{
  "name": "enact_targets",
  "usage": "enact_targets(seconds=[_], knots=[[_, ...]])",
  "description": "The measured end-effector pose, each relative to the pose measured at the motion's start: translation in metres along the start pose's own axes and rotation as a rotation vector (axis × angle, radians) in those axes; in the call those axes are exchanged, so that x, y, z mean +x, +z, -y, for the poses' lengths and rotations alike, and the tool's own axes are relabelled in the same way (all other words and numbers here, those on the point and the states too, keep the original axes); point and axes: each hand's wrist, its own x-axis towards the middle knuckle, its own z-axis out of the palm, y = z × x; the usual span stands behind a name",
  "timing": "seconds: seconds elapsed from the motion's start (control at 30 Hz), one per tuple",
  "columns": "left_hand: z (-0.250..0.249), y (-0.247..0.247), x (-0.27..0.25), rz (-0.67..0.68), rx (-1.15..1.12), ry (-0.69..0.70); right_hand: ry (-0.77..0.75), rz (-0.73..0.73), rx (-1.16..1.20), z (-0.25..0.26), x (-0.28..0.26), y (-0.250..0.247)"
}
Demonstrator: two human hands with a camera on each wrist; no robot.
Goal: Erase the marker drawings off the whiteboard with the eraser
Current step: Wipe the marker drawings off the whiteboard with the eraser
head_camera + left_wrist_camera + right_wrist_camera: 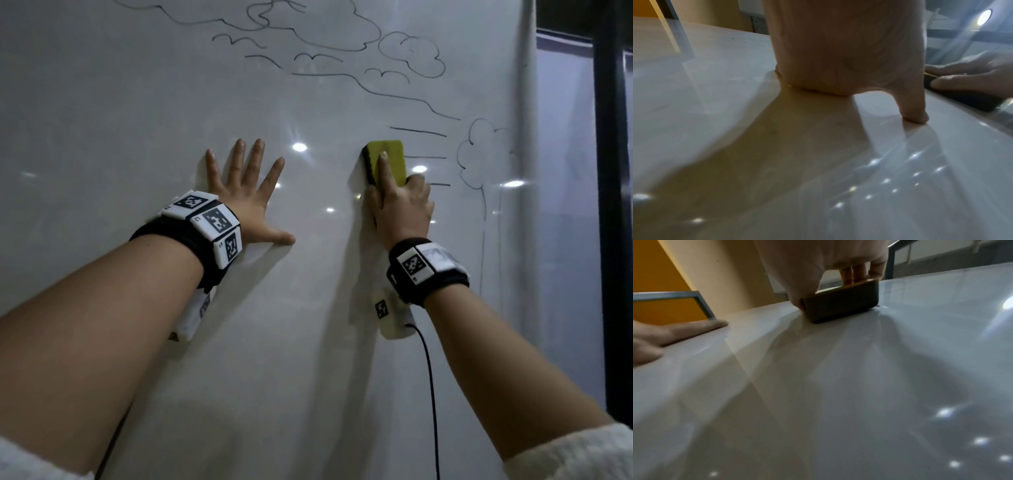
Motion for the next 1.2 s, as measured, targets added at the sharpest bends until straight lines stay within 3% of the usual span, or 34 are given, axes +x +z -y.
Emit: enact_targets(seconds=[0.23, 0.57, 0.87, 1.2], knots=[[0.002, 0.002, 0.002, -0.007, 0.001, 0.009, 0.072, 0.052, 0.053, 0.004, 0.072, -0.031], [-0.005, -0.001, -0.002, -0.067, -0.007, -0.02, -0.044, 0.114, 0.037, -0.021, -0.017, -0.011], [-0.005, 0.002, -0.003, -0.068, -0.012, 0.001, 0.136, 0.16, 0.063, -0.021, 0.062, -0.044], [-0.01, 0.002, -0.004, -0.097, -0.004, 0.006, 0.083, 0.139, 0.039, -0.029, -0.034, -0.007]])
